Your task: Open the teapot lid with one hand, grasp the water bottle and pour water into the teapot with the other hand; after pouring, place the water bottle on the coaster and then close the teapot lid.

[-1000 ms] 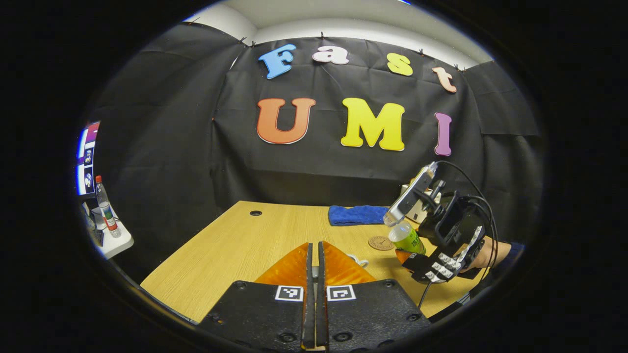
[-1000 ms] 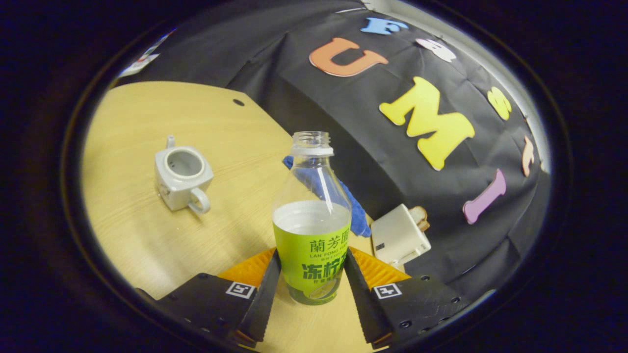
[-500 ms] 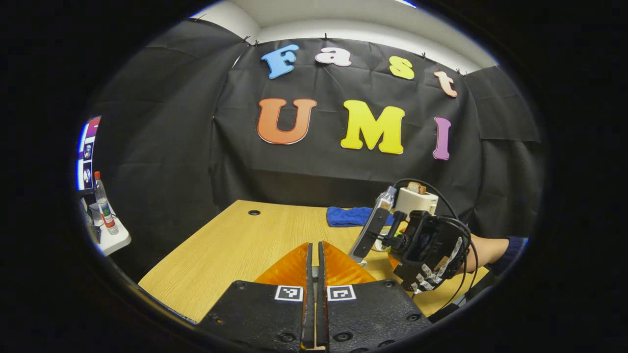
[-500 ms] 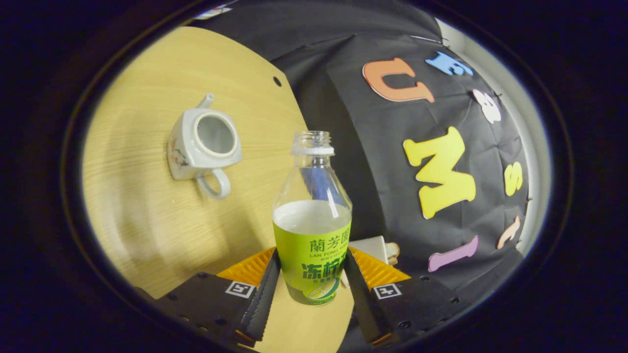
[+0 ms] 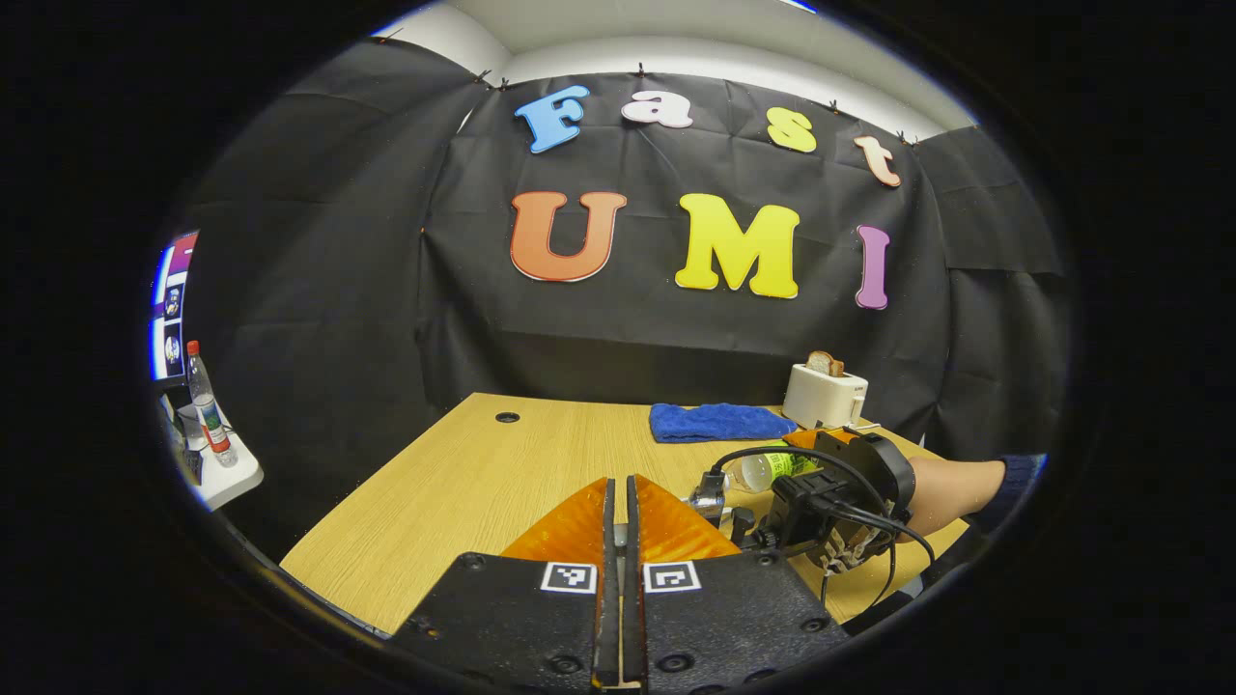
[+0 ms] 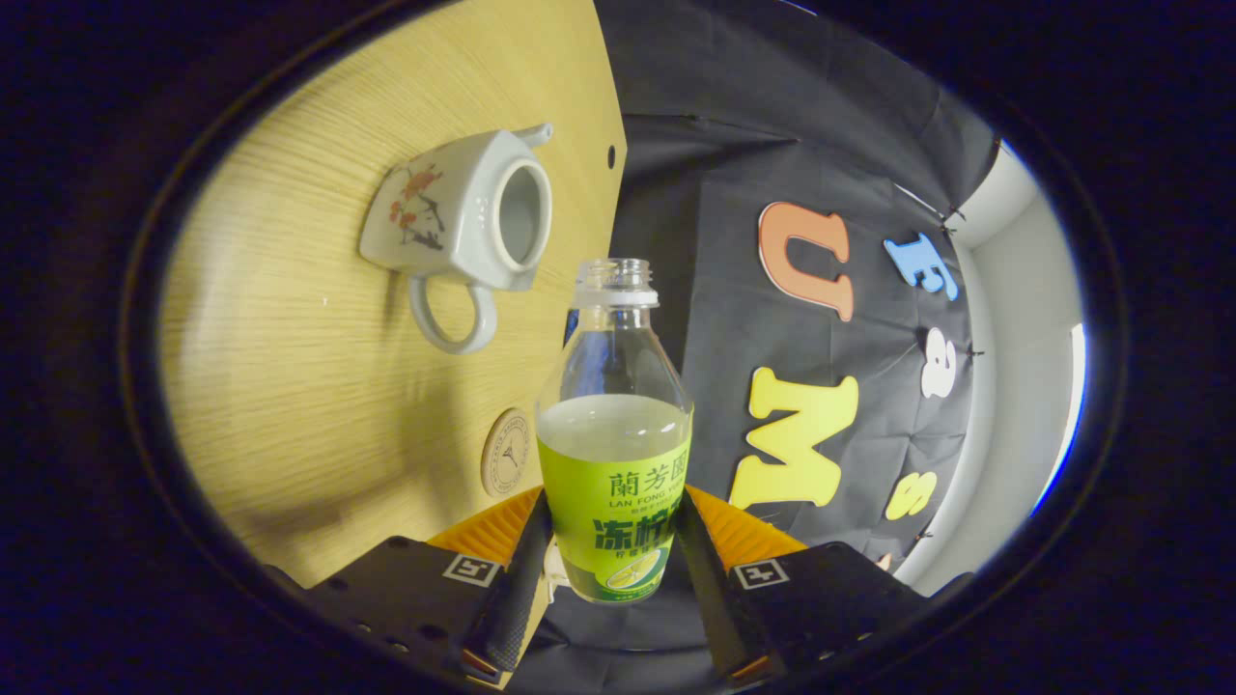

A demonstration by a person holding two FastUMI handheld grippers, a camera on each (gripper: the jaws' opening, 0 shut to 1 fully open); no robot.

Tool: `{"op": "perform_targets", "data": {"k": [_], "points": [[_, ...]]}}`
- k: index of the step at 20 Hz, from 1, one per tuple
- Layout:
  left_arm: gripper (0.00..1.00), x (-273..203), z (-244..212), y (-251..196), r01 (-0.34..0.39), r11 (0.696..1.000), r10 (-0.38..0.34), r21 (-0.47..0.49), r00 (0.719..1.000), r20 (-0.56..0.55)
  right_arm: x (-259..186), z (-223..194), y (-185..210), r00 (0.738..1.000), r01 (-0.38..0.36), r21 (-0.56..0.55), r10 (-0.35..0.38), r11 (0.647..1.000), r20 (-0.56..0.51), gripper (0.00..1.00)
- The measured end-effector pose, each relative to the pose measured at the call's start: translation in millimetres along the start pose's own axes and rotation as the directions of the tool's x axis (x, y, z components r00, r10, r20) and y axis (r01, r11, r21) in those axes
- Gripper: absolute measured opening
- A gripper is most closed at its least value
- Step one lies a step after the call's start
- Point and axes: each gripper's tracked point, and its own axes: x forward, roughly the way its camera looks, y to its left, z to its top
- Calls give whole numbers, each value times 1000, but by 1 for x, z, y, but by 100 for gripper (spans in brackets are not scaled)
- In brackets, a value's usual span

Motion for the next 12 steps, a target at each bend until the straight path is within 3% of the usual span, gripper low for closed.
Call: {"op": "perform_targets", "data": {"k": [12], "points": [[4,1,-4,-5,28,1000,-28,14,1000,-11,-6,19,-18,985,171,-243,-156,955,78,74]]}}
